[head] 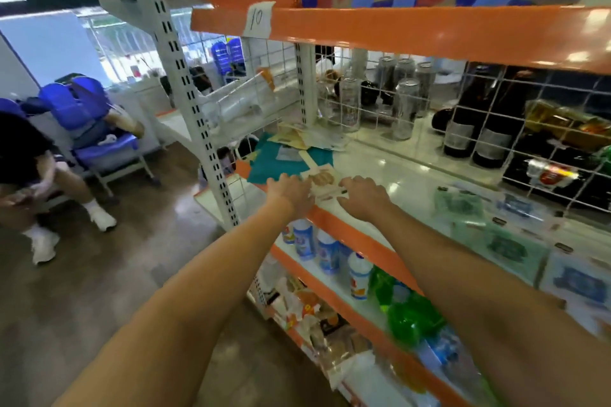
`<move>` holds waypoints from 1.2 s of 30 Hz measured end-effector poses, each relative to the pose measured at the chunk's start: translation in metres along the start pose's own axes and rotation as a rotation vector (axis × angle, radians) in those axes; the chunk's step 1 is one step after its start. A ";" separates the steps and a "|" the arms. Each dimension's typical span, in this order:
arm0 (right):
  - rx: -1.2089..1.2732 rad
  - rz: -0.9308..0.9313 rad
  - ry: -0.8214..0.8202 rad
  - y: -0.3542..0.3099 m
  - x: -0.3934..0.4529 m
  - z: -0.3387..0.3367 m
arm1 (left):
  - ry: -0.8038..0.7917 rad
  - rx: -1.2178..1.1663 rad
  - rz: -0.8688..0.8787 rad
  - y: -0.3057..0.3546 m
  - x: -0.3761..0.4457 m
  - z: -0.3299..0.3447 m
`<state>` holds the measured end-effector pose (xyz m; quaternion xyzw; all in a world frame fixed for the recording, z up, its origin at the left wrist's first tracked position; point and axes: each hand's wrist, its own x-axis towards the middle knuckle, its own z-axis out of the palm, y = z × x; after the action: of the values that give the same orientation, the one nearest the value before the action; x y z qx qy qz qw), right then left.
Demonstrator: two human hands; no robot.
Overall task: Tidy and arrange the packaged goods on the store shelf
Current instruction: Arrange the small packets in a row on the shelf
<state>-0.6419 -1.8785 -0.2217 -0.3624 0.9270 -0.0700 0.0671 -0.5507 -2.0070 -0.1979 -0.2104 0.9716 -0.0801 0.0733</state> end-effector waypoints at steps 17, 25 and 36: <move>-0.017 0.067 -0.011 0.005 0.114 0.003 | 0.070 -0.047 0.178 -0.042 0.135 0.020; -0.006 0.113 0.003 0.023 0.147 0.003 | 0.055 0.220 0.424 -0.041 0.177 0.019; -0.020 0.278 0.022 0.016 0.156 0.005 | 0.175 0.385 0.712 -0.055 0.200 0.021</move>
<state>-0.7651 -1.9734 -0.2410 -0.2302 0.9696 -0.0548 0.0624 -0.7048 -2.1435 -0.2301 0.1641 0.9534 -0.2477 0.0518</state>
